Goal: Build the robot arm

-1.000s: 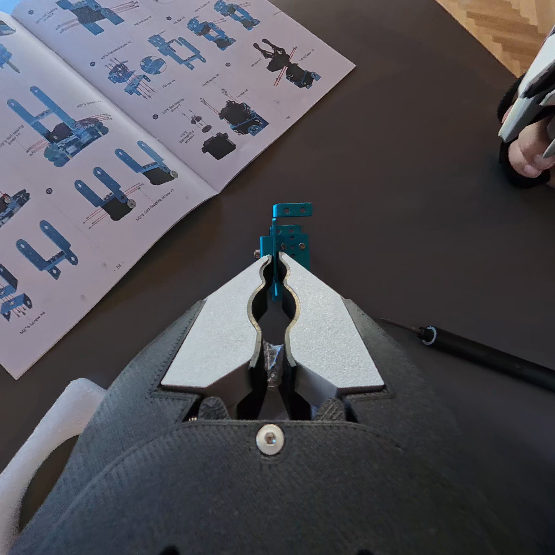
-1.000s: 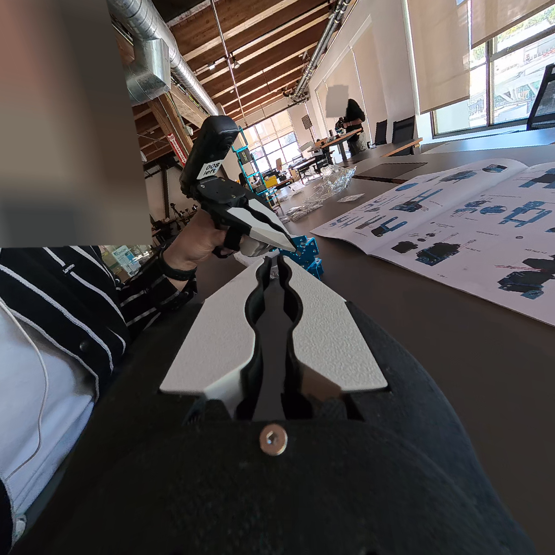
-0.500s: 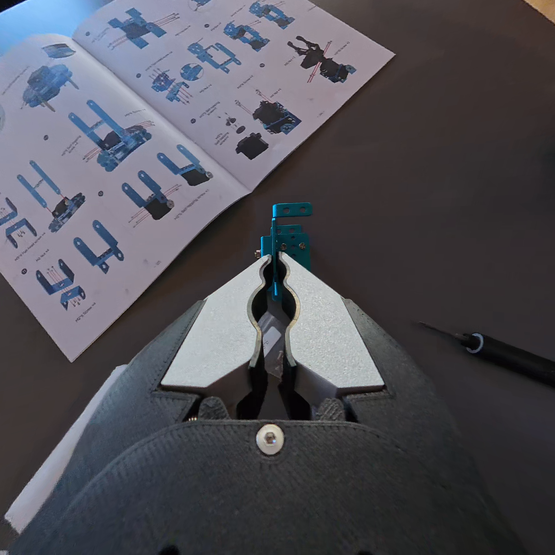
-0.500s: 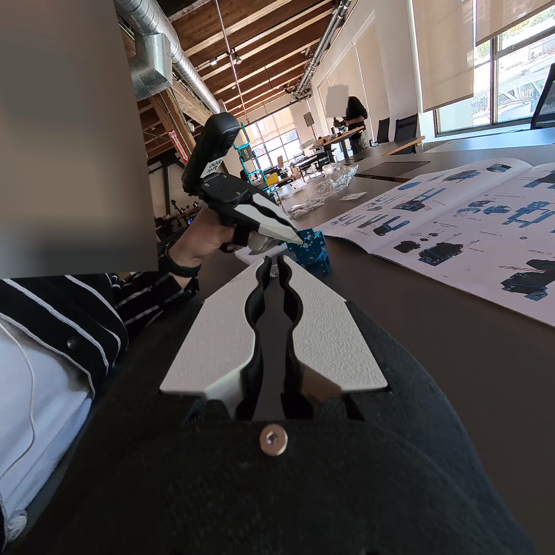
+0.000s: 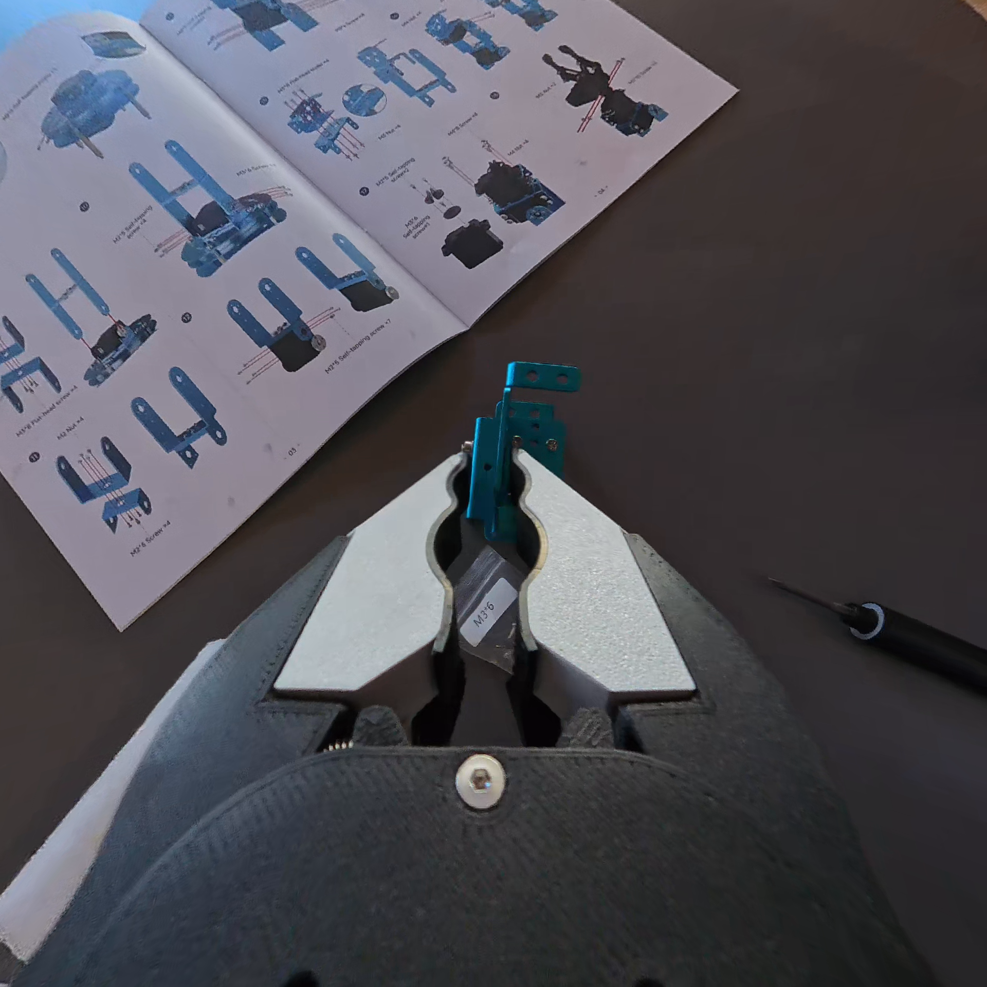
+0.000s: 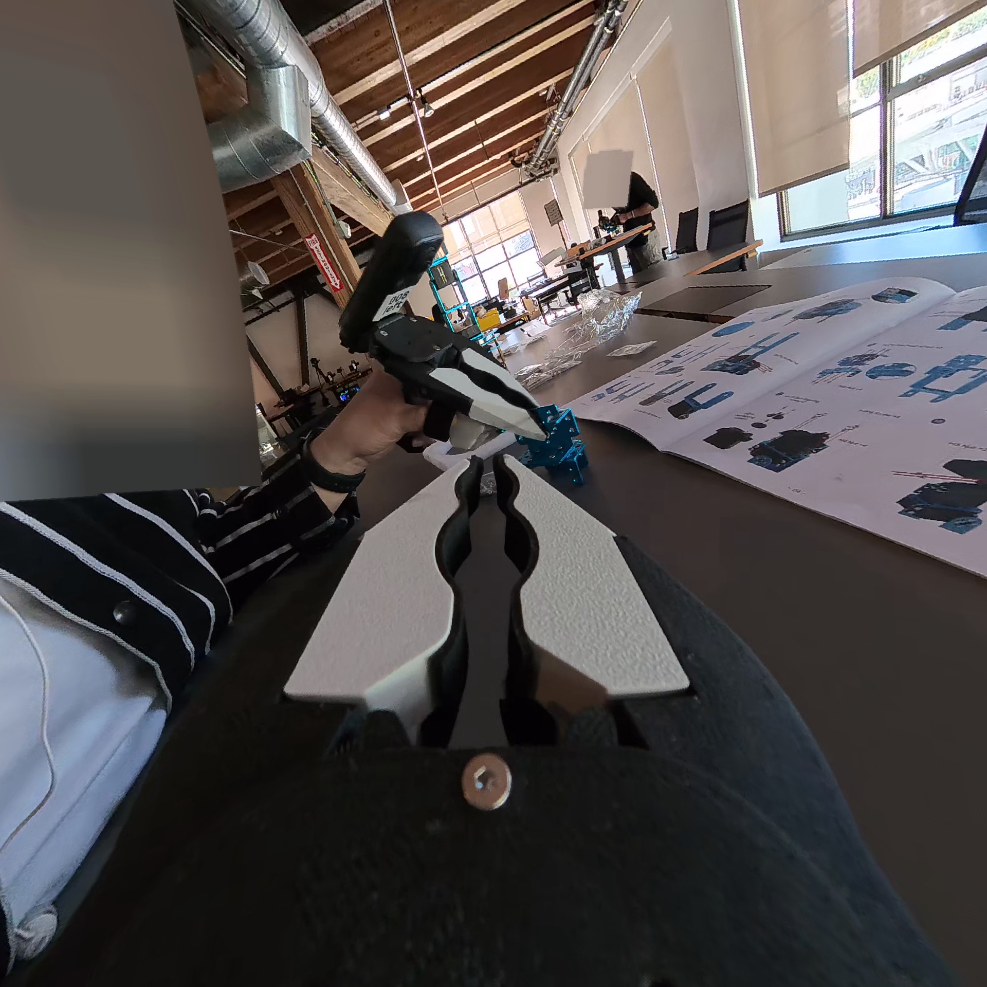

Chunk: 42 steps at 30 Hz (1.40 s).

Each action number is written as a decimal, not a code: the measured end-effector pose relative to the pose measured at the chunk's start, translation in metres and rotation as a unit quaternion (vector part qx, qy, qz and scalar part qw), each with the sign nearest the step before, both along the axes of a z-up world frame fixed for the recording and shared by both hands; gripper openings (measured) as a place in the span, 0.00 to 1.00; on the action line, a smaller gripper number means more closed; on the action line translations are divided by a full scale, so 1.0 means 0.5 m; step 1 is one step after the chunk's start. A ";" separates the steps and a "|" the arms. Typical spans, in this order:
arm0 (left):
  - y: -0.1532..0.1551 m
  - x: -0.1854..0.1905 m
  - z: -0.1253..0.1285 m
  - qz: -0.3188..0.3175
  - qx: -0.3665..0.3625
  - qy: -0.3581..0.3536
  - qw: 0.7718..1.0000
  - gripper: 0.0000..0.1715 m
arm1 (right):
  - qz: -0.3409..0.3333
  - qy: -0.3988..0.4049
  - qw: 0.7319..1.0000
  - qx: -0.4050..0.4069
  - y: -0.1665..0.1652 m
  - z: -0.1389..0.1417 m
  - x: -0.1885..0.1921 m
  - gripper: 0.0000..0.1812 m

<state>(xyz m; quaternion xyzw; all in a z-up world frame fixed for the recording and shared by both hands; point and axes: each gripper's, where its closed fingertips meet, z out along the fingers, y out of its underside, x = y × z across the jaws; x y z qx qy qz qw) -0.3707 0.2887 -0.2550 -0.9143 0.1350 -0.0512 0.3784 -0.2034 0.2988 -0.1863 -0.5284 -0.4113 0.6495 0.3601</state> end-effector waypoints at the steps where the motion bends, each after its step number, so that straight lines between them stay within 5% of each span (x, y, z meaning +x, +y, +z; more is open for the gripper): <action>1: 0.000 -0.001 0.000 0.003 0.000 -0.003 1.000 0.09 | 0.000 0.000 1.000 0.000 0.000 0.000 0.000 0.02; 12: -0.010 0.013 0.027 -0.015 0.000 -0.115 0.993 0.01 | 0.004 -0.003 1.000 -0.002 -0.001 -0.002 -0.002 0.02; 24: 0.006 -0.013 0.027 0.042 0.030 -0.062 0.997 0.00 | 0.006 -0.008 1.000 0.018 -0.013 -0.003 -0.002 0.02; 29: 0.003 0.000 0.021 0.034 0.011 -0.109 0.993 0.10 | 0.002 -0.007 1.000 0.018 -0.013 -0.002 -0.002 0.02; 36: -0.013 -0.039 0.128 0.050 0.161 -0.056 0.984 0.23 | -0.033 -0.004 0.997 0.068 -0.015 0.002 0.008 0.05; 40: -0.114 0.017 0.225 0.078 0.280 -0.025 0.956 0.29 | -0.134 0.035 0.987 0.084 0.012 0.045 0.055 0.06; 42: -0.172 0.079 0.238 0.093 0.305 -0.046 0.947 0.35 | -0.099 0.081 0.988 0.085 -0.034 0.102 0.100 0.07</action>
